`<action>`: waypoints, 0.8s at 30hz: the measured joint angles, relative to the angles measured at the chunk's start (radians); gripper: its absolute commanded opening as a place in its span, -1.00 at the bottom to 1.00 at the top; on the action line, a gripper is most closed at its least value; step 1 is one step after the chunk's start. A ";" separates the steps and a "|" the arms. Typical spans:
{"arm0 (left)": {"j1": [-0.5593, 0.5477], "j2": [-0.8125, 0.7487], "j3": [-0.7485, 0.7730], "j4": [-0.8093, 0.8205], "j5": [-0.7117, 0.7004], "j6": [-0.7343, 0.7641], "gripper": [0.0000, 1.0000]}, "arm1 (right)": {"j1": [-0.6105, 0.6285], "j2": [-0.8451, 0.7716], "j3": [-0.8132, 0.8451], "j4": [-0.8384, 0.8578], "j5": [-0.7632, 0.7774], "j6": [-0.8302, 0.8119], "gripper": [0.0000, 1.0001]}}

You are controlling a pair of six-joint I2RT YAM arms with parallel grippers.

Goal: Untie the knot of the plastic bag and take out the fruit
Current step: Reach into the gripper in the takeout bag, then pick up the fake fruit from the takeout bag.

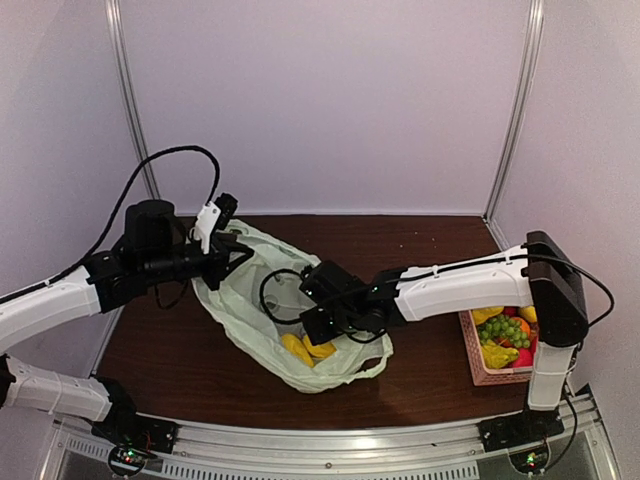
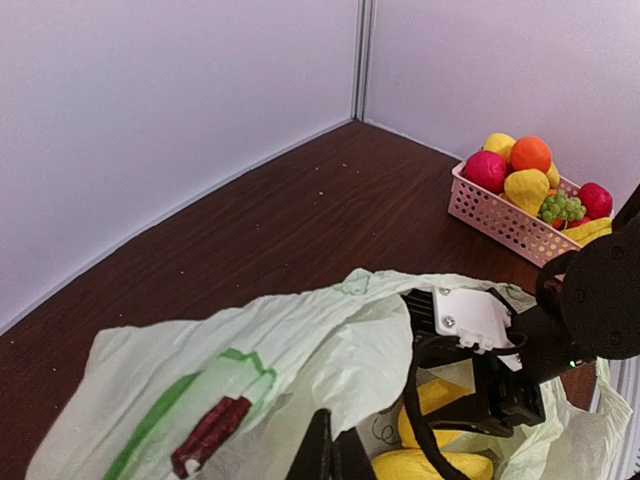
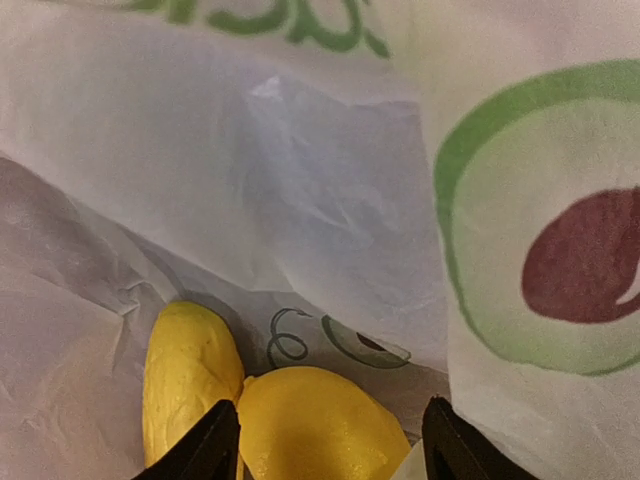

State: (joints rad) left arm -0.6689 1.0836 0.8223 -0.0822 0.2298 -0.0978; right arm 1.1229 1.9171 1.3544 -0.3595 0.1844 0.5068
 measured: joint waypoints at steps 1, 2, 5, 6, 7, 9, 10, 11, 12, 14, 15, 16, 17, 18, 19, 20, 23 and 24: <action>0.000 -0.003 0.000 0.000 -0.003 0.000 -1.00 | -0.005 0.006 0.000 -0.004 0.000 -0.005 0.31; 0.000 -0.005 0.000 0.000 -0.005 0.000 -1.00 | -0.006 0.010 0.000 -0.008 0.000 -0.007 0.32; 0.000 -0.005 0.000 -0.002 -0.009 0.000 -1.00 | -0.007 0.030 0.000 -0.013 -0.002 -0.011 0.38; 0.000 -0.005 0.000 -0.002 -0.010 0.000 -1.00 | -0.007 0.037 0.000 -0.013 -0.004 -0.011 0.41; 0.000 -0.005 0.000 -0.002 -0.010 0.000 -1.00 | -0.007 0.044 0.000 -0.013 -0.007 -0.011 0.45; 0.000 -0.005 0.000 -0.002 -0.010 0.000 -1.00 | -0.007 0.058 -0.002 -0.011 -0.015 -0.011 0.52; 0.000 -0.005 0.000 -0.002 -0.010 0.000 -1.00 | -0.007 0.061 -0.006 -0.010 -0.023 -0.010 0.56; 0.000 -0.005 0.000 -0.002 -0.010 0.000 -1.00 | -0.007 0.064 -0.012 -0.010 -0.027 -0.009 0.59; 0.000 -0.005 0.000 -0.002 -0.010 0.000 -1.00 | -0.007 0.066 -0.018 -0.009 -0.031 -0.007 0.62; 0.000 -0.005 0.000 -0.003 -0.009 0.000 -1.00 | -0.007 0.068 -0.030 -0.007 -0.039 -0.005 0.64; 0.000 -0.005 0.000 -0.003 -0.009 0.000 -1.00 | -0.007 0.070 -0.034 -0.005 -0.043 -0.003 0.64; 0.000 -0.005 0.000 -0.003 -0.009 0.000 -1.00 | -0.007 0.072 -0.037 -0.002 -0.049 -0.003 0.63; 0.000 -0.004 0.000 -0.003 -0.009 0.000 -1.00 | -0.007 0.076 -0.039 -0.001 -0.053 -0.002 0.61; 0.000 -0.004 0.000 -0.003 -0.009 0.000 -1.00 | -0.007 0.079 -0.041 0.002 -0.055 -0.002 0.55; 0.000 -0.004 0.000 -0.003 -0.009 0.000 -1.00 | -0.007 0.082 -0.045 0.009 -0.057 -0.002 0.46; 0.000 -0.003 0.000 -0.003 -0.009 0.000 -1.00 | -0.007 0.084 -0.047 0.013 -0.058 0.000 0.37; 0.000 0.001 0.000 -0.003 -0.009 0.000 -1.00 | -0.007 0.085 -0.054 0.023 -0.060 0.006 0.18; 0.000 0.002 0.000 -0.003 -0.009 0.000 -1.00 | -0.007 0.085 -0.056 0.029 -0.059 0.008 0.15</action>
State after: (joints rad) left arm -0.6689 1.0859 0.8223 -0.0853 0.2211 -0.0975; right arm 1.1156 2.0026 1.2980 -0.3309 0.1253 0.5148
